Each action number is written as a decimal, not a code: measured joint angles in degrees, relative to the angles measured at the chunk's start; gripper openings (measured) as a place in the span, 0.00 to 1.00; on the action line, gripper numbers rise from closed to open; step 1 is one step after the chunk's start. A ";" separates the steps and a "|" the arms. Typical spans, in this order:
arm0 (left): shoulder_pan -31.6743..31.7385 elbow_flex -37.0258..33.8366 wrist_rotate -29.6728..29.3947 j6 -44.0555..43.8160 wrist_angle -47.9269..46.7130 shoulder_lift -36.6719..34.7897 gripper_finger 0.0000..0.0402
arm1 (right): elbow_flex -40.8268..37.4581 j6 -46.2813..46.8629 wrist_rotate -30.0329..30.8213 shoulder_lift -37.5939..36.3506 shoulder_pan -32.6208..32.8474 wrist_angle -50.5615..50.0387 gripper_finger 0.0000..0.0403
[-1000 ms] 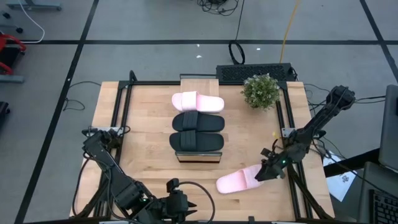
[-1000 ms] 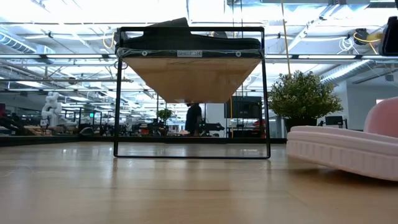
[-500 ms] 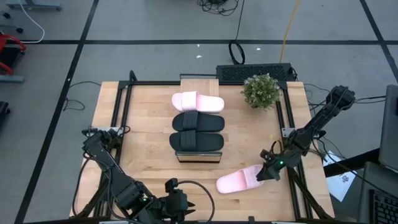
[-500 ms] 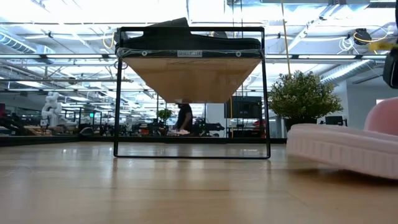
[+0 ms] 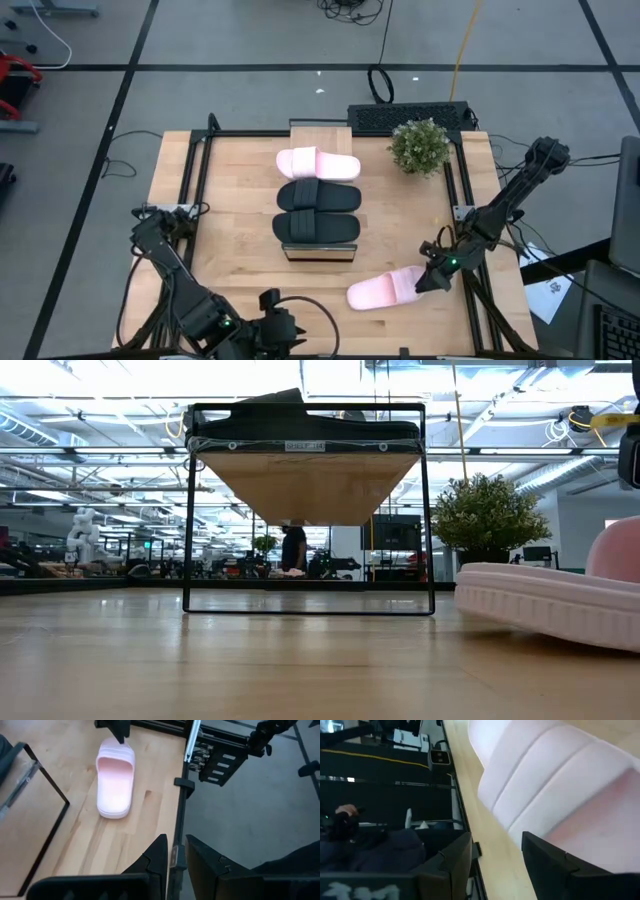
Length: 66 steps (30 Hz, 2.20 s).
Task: Pick and place slides into the shelf
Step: Put the pink slide on the shelf
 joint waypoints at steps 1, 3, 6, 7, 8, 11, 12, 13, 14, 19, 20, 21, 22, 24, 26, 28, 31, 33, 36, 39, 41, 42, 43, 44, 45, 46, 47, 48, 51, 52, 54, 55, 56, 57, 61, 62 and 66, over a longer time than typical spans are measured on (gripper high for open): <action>-0.22 0.00 -0.02 -0.42 -0.12 0.00 0.15 | 0.03 0.42 -0.02 -0.66 0.00 -1.07 0.41; -0.72 0.00 -0.08 -1.32 -0.22 0.00 0.15 | 0.03 1.41 -0.04 -2.30 0.02 -3.98 0.41; -1.34 0.00 -0.35 -2.54 -0.92 0.00 0.15 | 0.03 2.77 -0.04 -4.77 0.02 -9.52 0.41; -1.58 0.00 -0.35 -3.03 -1.18 0.00 0.15 | 0.03 3.49 -0.04 -5.39 0.02 -11.49 0.41; -1.71 0.00 -0.37 -3.50 -1.44 0.00 0.15 | 0.03 3.85 0.01 -5.85 0.02 -13.05 0.41; -2.08 0.00 -0.52 -3.90 -1.48 0.00 0.15 | 0.03 4.14 1.89 -6.51 -0.01 -13.42 0.41; -2.10 0.00 -0.52 -4.06 -1.50 0.00 0.15 | 0.04 3.91 3.36 -6.49 -0.02 -12.82 0.41; -2.13 0.00 -0.52 -4.10 -1.58 0.00 0.15 | 0.05 3.43 4.67 -6.47 -0.02 -12.52 0.41; -2.15 0.00 -0.52 -4.12 -1.68 0.00 0.15 | 0.05 3.17 5.50 -6.45 -0.06 -12.32 0.41; -2.10 0.00 -0.57 -4.08 -1.78 0.00 0.15 | 0.08 3.73 6.23 -5.73 -0.04 -12.73 0.41; -2.10 0.00 -0.57 -4.08 -1.78 0.00 0.15 | 0.08 4.23 6.22 -5.48 -0.04 -13.05 0.41; -2.10 0.00 -0.57 -4.08 -1.78 0.00 0.15 | 0.08 4.61 6.24 -5.20 -0.04 -13.24 0.41; -2.10 0.00 -0.57 -4.08 -1.78 0.00 0.15 | 0.08 4.80 6.22 -4.84 -0.04 -13.28 0.41; -2.10 0.00 -0.57 -4.08 -1.80 0.00 0.15 | 0.08 5.15 6.22 -4.29 -0.04 -13.21 0.41; -2.10 0.00 -0.57 -4.06 -1.80 0.00 0.15 | 0.08 5.99 6.22 -3.69 -0.04 -13.20 0.41; -2.10 0.00 -0.57 -3.93 -1.88 0.00 0.15 | 0.08 6.29 6.24 -3.14 -0.04 -12.93 0.41; -2.10 0.00 -0.61 -3.88 -1.94 0.00 0.15 | 0.08 6.09 6.35 -2.38 -0.04 -10.65 0.41; -2.10 0.00 -0.61 -3.86 -2.22 0.00 0.15 | 0.08 6.03 6.37 -1.79 -0.04 -9.72 0.41; -2.10 0.00 -0.92 -3.84 -2.62 0.00 0.15 | 0.08 6.30 6.41 -0.99 -0.04 -9.61 0.41; -2.10 0.00 -1.22 -3.66 -2.74 0.00 0.15 | 0.08 6.23 6.87 -0.15 -0.04 -7.84 0.41; -2.10 0.00 -1.65 -3.65 -2.77 0.00 0.15 | 0.08 5.45 8.61 0.52 -0.02 -5.68 0.41; -2.10 0.00 -1.73 -3.62 -2.79 0.00 0.15 | 0.08 5.06 9.33 0.78 -0.02 -4.81 0.41; -2.10 0.00 -1.94 -3.56 -2.81 0.00 0.15 | 0.08 4.92 9.40 1.00 -0.03 -4.42 0.41; -2.10 0.00 -2.04 -3.55 -2.83 0.00 0.15 | 0.08 4.95 9.40 1.34 -0.04 -4.32 0.41; -2.10 0.00 -2.05 -3.53 -2.85 0.00 0.15 | 0.08 5.13 9.25 1.71 -0.02 -4.34 0.41; -2.10 0.00 -2.05 -3.53 -2.85 0.00 0.15 | 0.08 5.38 9.21 2.06 -0.02 -4.33 0.41; -2.10 0.00 -2.05 -3.53 -2.89 0.00 0.15 | 0.08 5.43 9.17 2.40 -0.02 -4.00 0.41; -2.10 0.00 -2.07 -3.53 -2.93 0.00 0.15 | 0.08 5.41 9.19 2.93 -0.02 -3.28 0.41; -2.10 0.00 -2.06 -3.53 -2.94 0.00 0.15 | 0.08 5.53 9.19 4.54 -0.02 -1.90 0.41; -2.10 0.00 -2.07 -3.53 -2.96 0.00 0.15 | 0.08 5.73 9.19 5.16 -0.02 -1.19 0.41; -2.10 0.00 -2.07 -3.53 -2.98 0.00 0.15 | 0.08 5.83 9.19 6.54 -0.02 0.47 0.41; -2.10 0.00 -2.08 -3.53 -3.00 0.00 0.15 | 0.08 5.83 9.19 7.22 -0.02 1.41 0.41; -2.10 0.00 -2.05 -3.53 -3.02 0.00 0.15 | 0.08 5.83 9.20 8.01 -0.02 2.48 0.41; -2.10 0.00 -2.08 -3.53 -3.05 0.00 0.15 | 0.08 5.81 9.21 8.81 -0.02 3.75 0.41; -2.10 0.00 -2.08 -3.44 -3.07 0.00 0.15 | 0.08 5.15 9.19 12.22 -0.02 9.02 0.41; -2.10 0.00 -2.07 -3.42 -3.07 0.00 0.15 | 0.08 5.13 9.19 13.15 -0.02 10.21 0.41; -2.10 0.00 -2.08 -3.40 -3.09 0.00 0.15 | 0.08 4.99 9.20 16.52 -0.02 14.94 0.41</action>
